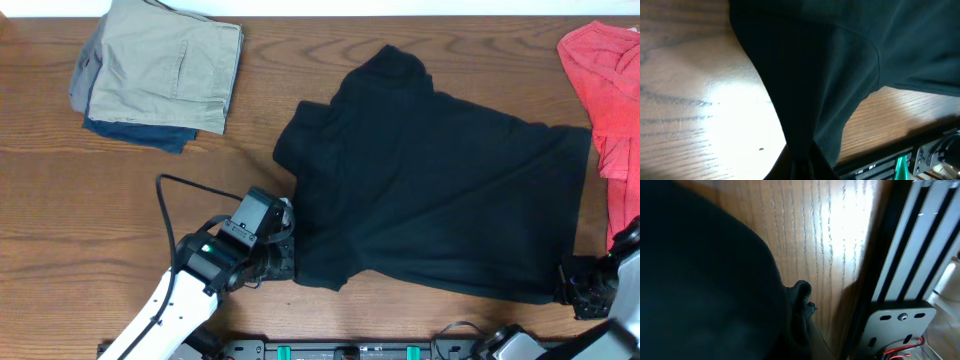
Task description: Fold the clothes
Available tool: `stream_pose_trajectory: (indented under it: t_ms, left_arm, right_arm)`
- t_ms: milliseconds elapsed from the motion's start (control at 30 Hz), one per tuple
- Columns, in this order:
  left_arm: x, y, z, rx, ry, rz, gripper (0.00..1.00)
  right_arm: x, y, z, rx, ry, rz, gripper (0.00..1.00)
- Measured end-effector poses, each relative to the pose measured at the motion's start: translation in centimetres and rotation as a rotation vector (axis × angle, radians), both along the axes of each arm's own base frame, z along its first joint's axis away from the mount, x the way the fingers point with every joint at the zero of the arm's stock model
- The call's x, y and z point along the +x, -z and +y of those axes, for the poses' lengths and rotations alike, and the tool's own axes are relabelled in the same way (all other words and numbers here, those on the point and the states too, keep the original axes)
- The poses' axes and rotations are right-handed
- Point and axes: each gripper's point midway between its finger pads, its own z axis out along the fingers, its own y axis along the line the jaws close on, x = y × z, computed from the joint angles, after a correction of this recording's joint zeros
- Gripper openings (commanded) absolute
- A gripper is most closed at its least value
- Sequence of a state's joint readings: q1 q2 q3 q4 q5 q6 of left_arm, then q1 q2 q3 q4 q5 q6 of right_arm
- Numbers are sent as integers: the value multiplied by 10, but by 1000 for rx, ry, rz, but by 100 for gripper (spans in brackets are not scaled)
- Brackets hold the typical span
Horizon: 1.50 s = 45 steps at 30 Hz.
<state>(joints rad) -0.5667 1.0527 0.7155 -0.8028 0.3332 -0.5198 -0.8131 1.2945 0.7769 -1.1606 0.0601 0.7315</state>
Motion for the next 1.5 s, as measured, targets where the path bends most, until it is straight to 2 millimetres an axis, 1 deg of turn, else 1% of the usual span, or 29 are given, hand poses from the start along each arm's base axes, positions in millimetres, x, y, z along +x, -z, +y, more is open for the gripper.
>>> stream_pose_trajectory:
  t_ms: [233, 367, 467, 633, 767, 967, 1167, 1367, 1500]
  left_arm:
    - [-2, -1, 3, 11, -4, -2, 6]
    - [2, 0, 6, 30, -13, -22, 6]
    - [10, -2, 4, 24, -19, -54, 6]
    - [34, -10, -6, -10, -32, -153, 6]
    - [58, -14, -12, -19, -55, -239, 6]
    - [94, -13, -21, -14, -93, -344, 6]
    - [130, -12, -29, -11, -139, -449, 6]
    - [168, -11, -48, -65, -167, -557, 6]
    - [188, -13, -60, -110, -180, -623, 6]
  right_arm:
    - [0, -22, -2, -95, 0, -79, 2]
    - [0, -31, -3, -139, 0, -120, 3]
    - [1, -34, -3, -153, 0, -134, 3]
    - [3, -34, -5, -162, -1, -141, 1]
    - [6, -35, -8, -176, -1, -155, 1]
    - [13, -37, -16, -209, -1, -186, 2]
    - [25, -39, -28, -255, 0, -230, 1]
    - [31, -34, -34, -253, 40, -235, 2]
    - [39, -31, -42, -264, 54, -255, 2]
